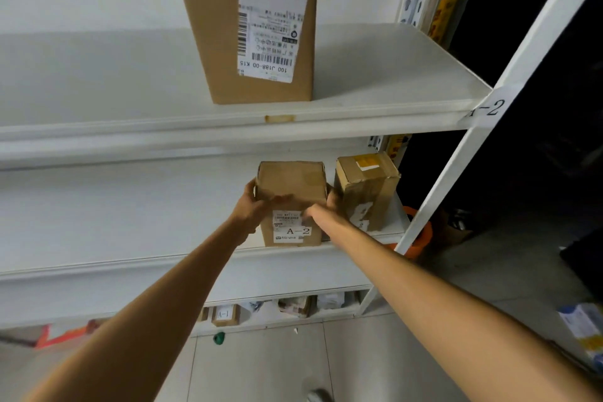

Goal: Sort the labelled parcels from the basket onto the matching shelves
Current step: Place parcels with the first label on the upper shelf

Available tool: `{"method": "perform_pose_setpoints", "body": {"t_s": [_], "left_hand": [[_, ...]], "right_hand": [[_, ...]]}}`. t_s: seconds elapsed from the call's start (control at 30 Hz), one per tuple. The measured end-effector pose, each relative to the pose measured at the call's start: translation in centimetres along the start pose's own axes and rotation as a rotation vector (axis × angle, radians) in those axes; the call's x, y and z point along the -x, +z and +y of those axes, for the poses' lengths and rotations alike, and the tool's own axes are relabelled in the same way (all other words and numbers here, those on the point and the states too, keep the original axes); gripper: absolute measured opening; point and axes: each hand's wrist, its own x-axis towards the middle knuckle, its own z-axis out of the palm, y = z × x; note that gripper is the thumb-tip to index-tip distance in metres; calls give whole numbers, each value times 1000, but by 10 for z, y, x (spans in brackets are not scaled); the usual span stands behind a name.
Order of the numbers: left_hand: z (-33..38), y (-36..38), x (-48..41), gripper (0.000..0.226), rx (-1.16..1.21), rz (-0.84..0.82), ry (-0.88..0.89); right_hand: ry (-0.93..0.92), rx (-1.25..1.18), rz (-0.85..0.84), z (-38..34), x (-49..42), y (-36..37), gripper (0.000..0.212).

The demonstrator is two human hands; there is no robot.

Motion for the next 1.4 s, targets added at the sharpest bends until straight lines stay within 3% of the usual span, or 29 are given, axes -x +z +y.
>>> {"method": "perform_pose_setpoints", "body": {"t_s": [0.13,0.3,0.4,0.47,0.53,0.6,0.73,0.83,0.9,1.03,1.4], "left_hand": [[31,-10,24,75,-270,84,148],[93,-19,75,47,-457,34,407],[126,-27,111,18,-577,229,713],[141,-34,125,16,-613,459,891],[154,-46,125,31,-561,653,940],[166,-61,111,52,-487,713,844],[190,-83,87,97,-91,251,480],[201,-79,76,86,-6,176,472],[201,-68,73,76,-3,244,493],[192,-38,70,87,-151,325,584],[218,82,64,81,-196,201,710]], "right_hand": [[-183,138,63,-16,25,3,89],[-627,259,555,-42,74,-7,27],[-862,240,648,-66,107,-16,19],[-917,197,683,-91,123,-22,19],[-881,161,691,-116,131,-29,24],[-815,204,629,-140,130,-37,34],[-656,338,433,-182,118,-48,82],[-676,272,235,-200,109,-48,96],[-720,310,242,-198,101,-45,92],[-766,328,503,-187,95,-63,78],[-550,255,678,-168,102,-181,64]]}}
